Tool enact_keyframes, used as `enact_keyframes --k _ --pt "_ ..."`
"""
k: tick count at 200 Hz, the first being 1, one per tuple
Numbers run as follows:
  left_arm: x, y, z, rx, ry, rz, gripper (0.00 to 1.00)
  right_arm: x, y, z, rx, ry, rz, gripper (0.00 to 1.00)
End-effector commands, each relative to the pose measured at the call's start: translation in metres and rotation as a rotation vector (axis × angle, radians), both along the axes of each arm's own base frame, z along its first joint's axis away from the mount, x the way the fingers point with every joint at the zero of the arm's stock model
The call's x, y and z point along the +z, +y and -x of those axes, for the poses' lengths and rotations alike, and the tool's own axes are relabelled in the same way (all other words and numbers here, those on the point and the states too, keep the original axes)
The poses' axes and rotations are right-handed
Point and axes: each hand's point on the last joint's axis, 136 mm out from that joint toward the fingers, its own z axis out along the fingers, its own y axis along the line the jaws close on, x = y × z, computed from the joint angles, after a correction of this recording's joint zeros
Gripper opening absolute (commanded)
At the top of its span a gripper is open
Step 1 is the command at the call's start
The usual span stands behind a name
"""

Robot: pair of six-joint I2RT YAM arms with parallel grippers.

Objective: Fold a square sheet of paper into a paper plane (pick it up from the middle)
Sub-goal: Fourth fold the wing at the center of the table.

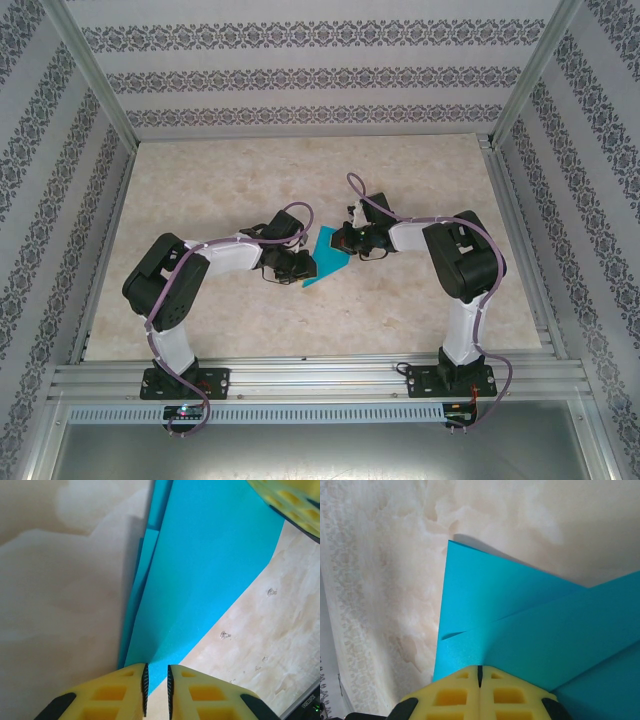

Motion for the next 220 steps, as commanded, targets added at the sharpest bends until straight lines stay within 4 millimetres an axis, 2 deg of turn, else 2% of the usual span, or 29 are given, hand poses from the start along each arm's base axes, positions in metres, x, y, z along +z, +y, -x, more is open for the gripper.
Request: enact_keyframes --k 1,24,45,93,143,220 --pt "0.015 -0.006 -0.007 0.006 -0.029 0.035 0.22 -0.069 -0.034 0.035 -0.030 0.172 0.208 0.00" --pt "0.017 -0.013 -0.020 0.004 -0.049 0.038 0.22 -0.070 -0.034 0.036 -0.030 0.177 0.211 0.00" --pt "0.010 -0.018 -0.028 0.006 -0.041 0.036 0.22 -0.072 -0.035 0.038 -0.030 0.184 0.211 0.00" --pt "-0.008 -0.015 -0.028 0.004 -0.014 -0.010 0.20 -0.074 -0.036 0.040 -0.029 0.190 0.217 0.00" --pt "-0.012 -0.004 -0.009 -0.003 0.010 -0.021 0.20 -0.076 -0.039 0.043 -0.024 0.206 0.239 0.00" --pt "-0.018 0.020 0.039 -0.032 0.083 -0.044 0.19 -0.080 -0.040 0.045 -0.026 0.224 0.252 0.00"
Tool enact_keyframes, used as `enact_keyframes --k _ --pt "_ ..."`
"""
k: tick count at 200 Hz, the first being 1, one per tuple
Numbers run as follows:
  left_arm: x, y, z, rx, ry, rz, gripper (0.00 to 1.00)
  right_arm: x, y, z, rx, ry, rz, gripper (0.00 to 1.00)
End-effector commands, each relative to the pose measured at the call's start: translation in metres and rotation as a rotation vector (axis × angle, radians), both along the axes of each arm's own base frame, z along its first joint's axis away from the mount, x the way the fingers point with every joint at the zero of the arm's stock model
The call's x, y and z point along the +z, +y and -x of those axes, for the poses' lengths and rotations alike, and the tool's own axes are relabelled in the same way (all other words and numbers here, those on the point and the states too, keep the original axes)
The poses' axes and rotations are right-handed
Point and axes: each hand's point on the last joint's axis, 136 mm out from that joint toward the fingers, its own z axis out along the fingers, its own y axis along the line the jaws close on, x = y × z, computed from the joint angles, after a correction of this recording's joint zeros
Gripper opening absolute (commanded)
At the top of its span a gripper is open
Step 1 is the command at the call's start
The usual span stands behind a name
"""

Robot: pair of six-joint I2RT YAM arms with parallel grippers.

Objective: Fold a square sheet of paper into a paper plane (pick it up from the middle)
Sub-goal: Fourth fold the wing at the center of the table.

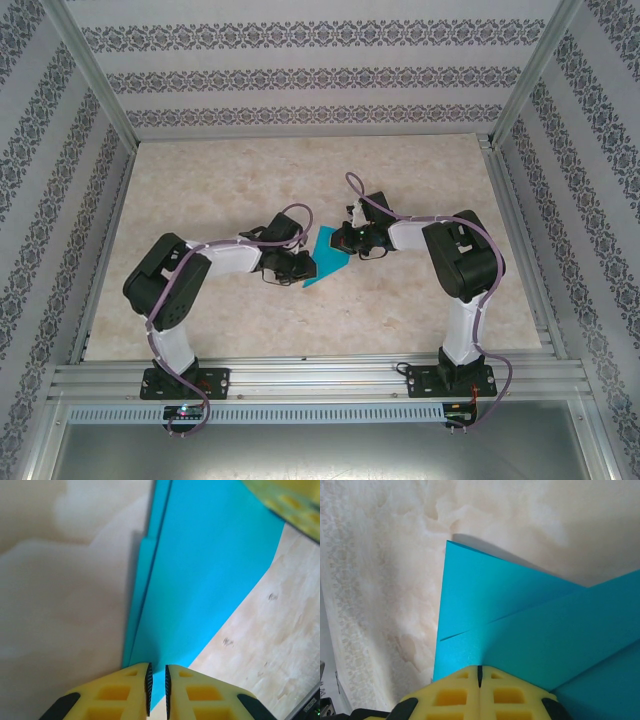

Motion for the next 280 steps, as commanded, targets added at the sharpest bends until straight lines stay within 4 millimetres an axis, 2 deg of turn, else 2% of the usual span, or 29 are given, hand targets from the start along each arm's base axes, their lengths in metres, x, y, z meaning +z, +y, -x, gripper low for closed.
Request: enact_keyframes --k 1,35,55,75,104,123,135,170,184,203,239,280 --pt "-0.013 0.020 0.038 -0.030 0.106 -0.065 0.19 -0.079 -0.040 0.045 -0.038 0.215 0.242 0.00" --pt "-0.019 0.036 0.057 -0.017 0.134 -0.100 0.19 -0.080 -0.040 0.046 -0.039 0.221 0.242 0.00" --pt "-0.010 0.033 0.054 -0.024 0.115 -0.080 0.19 -0.081 -0.041 0.048 -0.037 0.226 0.244 0.00" --pt "0.012 0.027 0.037 -0.014 0.035 -0.058 0.18 -0.081 -0.041 0.049 -0.038 0.227 0.246 0.00" --pt "0.058 0.015 0.000 0.017 -0.129 -0.010 0.18 -0.081 -0.040 0.049 -0.040 0.229 0.243 0.00" --pt "0.069 0.009 -0.016 0.025 -0.181 -0.005 0.17 -0.081 -0.040 0.049 -0.039 0.229 0.242 0.00" --pt "0.068 0.002 -0.025 0.025 -0.184 0.005 0.15 -0.082 -0.039 0.049 -0.039 0.229 0.242 0.00" --pt "0.046 -0.019 -0.042 0.006 -0.145 0.030 0.05 -0.082 -0.038 0.049 -0.039 0.230 0.239 0.00" --pt "0.036 -0.026 -0.044 -0.005 -0.123 0.032 0.00 -0.083 -0.038 0.049 -0.038 0.232 0.240 0.00" --pt "0.021 -0.028 -0.045 -0.009 -0.097 0.016 0.00 -0.083 -0.037 0.050 -0.035 0.232 0.241 0.00" --pt "0.000 -0.025 -0.039 -0.018 -0.045 -0.012 0.00 -0.084 -0.039 0.051 -0.036 0.239 0.252 0.00" --pt "-0.012 -0.013 -0.015 -0.056 0.002 -0.044 0.00 -0.088 -0.047 0.054 -0.046 0.266 0.317 0.00"
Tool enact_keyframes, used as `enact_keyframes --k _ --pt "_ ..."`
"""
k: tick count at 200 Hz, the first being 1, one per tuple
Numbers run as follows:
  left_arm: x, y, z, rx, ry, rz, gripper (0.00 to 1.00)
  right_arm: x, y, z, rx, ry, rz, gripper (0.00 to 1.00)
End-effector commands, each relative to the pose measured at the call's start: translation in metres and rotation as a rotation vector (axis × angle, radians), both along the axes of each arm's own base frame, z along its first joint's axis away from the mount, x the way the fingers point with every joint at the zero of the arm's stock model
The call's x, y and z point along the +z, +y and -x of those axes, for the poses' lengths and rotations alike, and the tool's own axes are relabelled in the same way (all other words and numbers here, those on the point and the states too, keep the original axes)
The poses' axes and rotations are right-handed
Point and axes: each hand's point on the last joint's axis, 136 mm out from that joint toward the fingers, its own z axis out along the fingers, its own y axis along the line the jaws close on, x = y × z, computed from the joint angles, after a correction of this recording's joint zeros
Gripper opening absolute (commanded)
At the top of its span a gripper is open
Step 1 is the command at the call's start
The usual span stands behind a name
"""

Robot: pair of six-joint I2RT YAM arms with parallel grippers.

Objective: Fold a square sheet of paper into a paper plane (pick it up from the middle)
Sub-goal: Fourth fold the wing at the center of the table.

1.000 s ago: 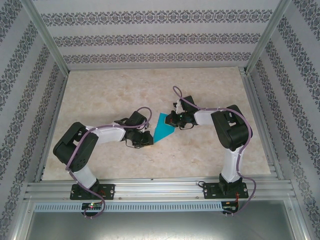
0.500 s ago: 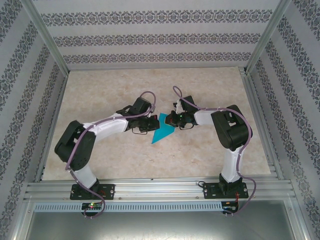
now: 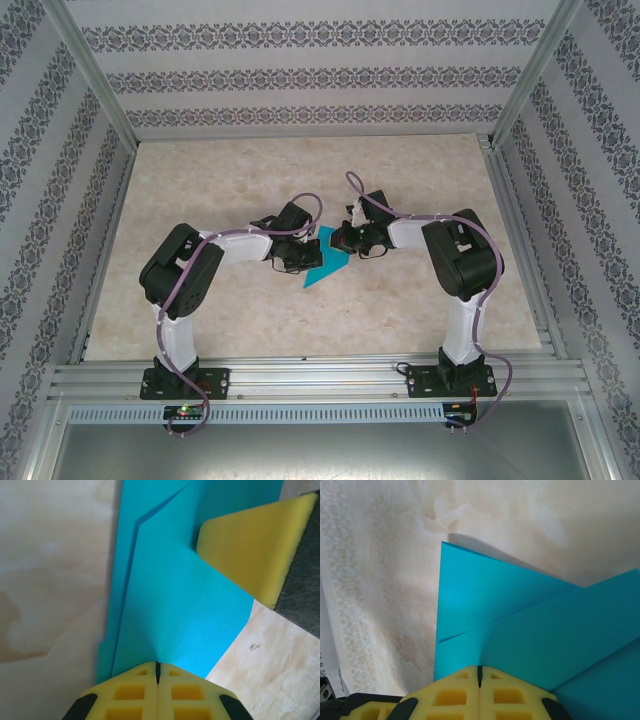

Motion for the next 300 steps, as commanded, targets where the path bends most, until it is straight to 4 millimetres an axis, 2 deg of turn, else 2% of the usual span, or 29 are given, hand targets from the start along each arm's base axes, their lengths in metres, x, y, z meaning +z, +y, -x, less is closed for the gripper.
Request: enact_keyframes --k 1,77,108,132,162,185,204,223,254,280,300 --pt "-0.013 0.007 0.026 -0.054 0.052 -0.032 0.00 -0.087 -0.049 0.053 -0.051 0.238 0.322 0.00" --pt "-0.028 0.041 0.102 -0.130 0.144 -0.125 0.00 -0.089 -0.054 0.054 -0.069 0.255 0.352 0.00" --pt "-0.023 0.057 0.115 -0.121 0.146 -0.171 0.00 -0.089 -0.054 0.056 -0.075 0.258 0.352 0.00" --pt "0.001 0.053 0.103 -0.117 0.065 -0.144 0.00 -0.088 -0.051 0.055 -0.073 0.252 0.342 0.00" --pt "0.047 0.033 0.070 -0.091 -0.114 -0.049 0.00 -0.082 -0.044 0.052 -0.062 0.235 0.324 0.00" --pt "0.060 0.027 0.045 -0.021 -0.208 -0.025 0.00 -0.079 -0.041 0.050 -0.061 0.222 0.315 0.00" --pt "0.051 0.021 0.032 0.000 -0.206 -0.032 0.00 -0.080 -0.039 0.049 -0.061 0.223 0.307 0.00" --pt "0.035 0.017 0.028 0.001 -0.174 -0.049 0.00 -0.078 -0.036 0.049 -0.057 0.217 0.292 0.00" --pt "0.008 0.022 0.032 0.021 -0.114 -0.093 0.00 -0.066 -0.025 0.045 -0.028 0.162 0.241 0.00" --pt "-0.001 0.019 0.037 0.038 -0.086 -0.057 0.00 -0.057 -0.021 0.041 -0.019 0.137 0.224 0.00" --pt "-0.013 0.033 0.043 0.043 -0.051 -0.142 0.00 -0.048 -0.016 0.038 -0.003 0.116 0.200 0.00"
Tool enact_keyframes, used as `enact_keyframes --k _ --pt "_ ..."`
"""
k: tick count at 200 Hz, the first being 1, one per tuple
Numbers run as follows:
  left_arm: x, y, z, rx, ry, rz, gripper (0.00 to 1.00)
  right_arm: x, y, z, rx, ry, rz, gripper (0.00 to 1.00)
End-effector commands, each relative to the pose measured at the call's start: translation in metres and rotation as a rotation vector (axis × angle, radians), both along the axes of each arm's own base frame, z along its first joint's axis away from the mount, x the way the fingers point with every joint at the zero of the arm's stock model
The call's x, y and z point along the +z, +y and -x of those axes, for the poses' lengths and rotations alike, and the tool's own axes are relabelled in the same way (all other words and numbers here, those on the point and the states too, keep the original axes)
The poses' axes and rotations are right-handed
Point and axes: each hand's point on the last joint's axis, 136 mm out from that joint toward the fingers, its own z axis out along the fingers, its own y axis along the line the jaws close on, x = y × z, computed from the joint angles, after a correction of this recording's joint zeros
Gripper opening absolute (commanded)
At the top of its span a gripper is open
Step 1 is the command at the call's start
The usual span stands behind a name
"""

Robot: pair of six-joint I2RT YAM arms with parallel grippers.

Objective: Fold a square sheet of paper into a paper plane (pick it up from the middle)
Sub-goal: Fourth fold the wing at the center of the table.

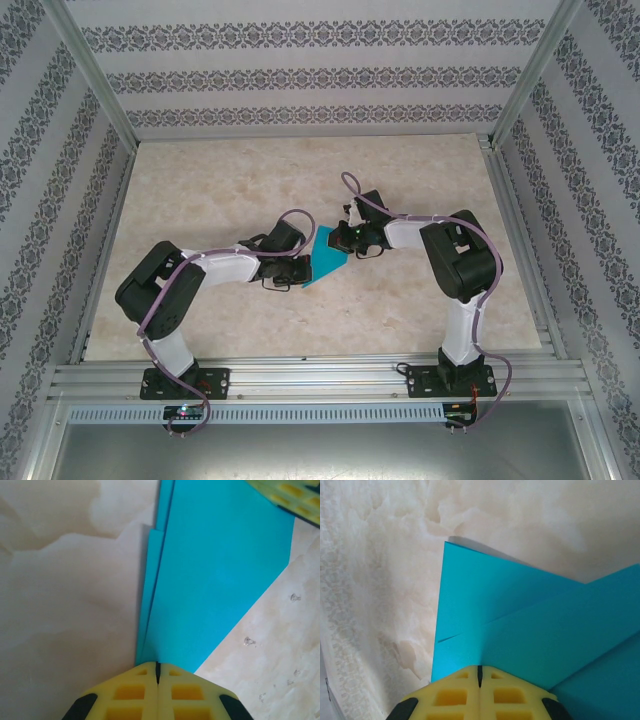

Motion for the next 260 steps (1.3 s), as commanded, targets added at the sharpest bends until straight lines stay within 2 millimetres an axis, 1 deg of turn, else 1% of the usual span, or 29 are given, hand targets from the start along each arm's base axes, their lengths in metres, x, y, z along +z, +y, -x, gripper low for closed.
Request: enact_keyframes --k 1,16,29,49,63,75,94,128,148,170,189,205,216,235,260 --pt "-0.012 0.006 0.006 0.019 0.029 -0.058 0.00 -0.050 -0.022 0.040 0.002 0.144 0.161 0.00" --pt "-0.018 0.014 0.011 0.025 0.051 -0.096 0.00 -0.033 -0.018 0.034 0.015 0.093 0.130 0.00" --pt "-0.023 0.019 0.016 0.025 0.066 -0.116 0.00 -0.010 -0.012 0.028 0.029 0.026 0.089 0.00" --pt "-0.027 0.020 0.021 0.023 0.085 -0.114 0.00 0.021 -0.001 0.027 0.053 -0.068 0.044 0.00" --pt "-0.030 0.022 0.024 0.022 0.092 -0.118 0.00 0.034 0.008 0.030 0.069 -0.105 0.019 0.00" --pt "-0.030 0.022 0.023 0.024 0.091 -0.120 0.00 0.039 0.016 0.035 0.081 -0.123 0.004 0.00" --pt "-0.030 0.021 0.024 0.021 0.090 -0.114 0.00 0.040 0.026 0.044 0.088 -0.133 -0.007 0.00" --pt "-0.029 0.020 0.023 0.021 0.086 -0.106 0.00 0.023 0.036 0.057 0.109 -0.080 0.014 0.00" --pt "-0.029 0.020 0.024 0.023 0.089 -0.106 0.00 0.011 0.039 0.060 0.119 -0.057 0.026 0.00" --pt "-0.030 0.020 0.024 0.022 0.094 -0.109 0.00 0.004 0.043 0.061 0.134 -0.046 0.019 0.00" --pt "-0.034 0.024 0.026 0.027 0.106 -0.124 0.00 -0.005 0.041 0.060 0.137 -0.032 0.031 0.00" --pt "-0.037 0.026 0.029 0.027 0.118 -0.135 0.00 -0.013 0.034 0.054 0.118 -0.017 0.043 0.00" --pt "-0.040 0.029 0.032 0.028 0.130 -0.143 0.00 -0.014 0.026 0.047 0.097 -0.016 0.046 0.00" --pt "-0.044 0.034 0.040 0.026 0.153 -0.155 0.00 -0.015 0.004 0.028 0.040 -0.022 0.062 0.00" --pt "-0.053 0.042 0.055 0.020 0.202 -0.167 0.00 -0.015 -0.024 0.001 -0.033 0.007 0.084 0.00"
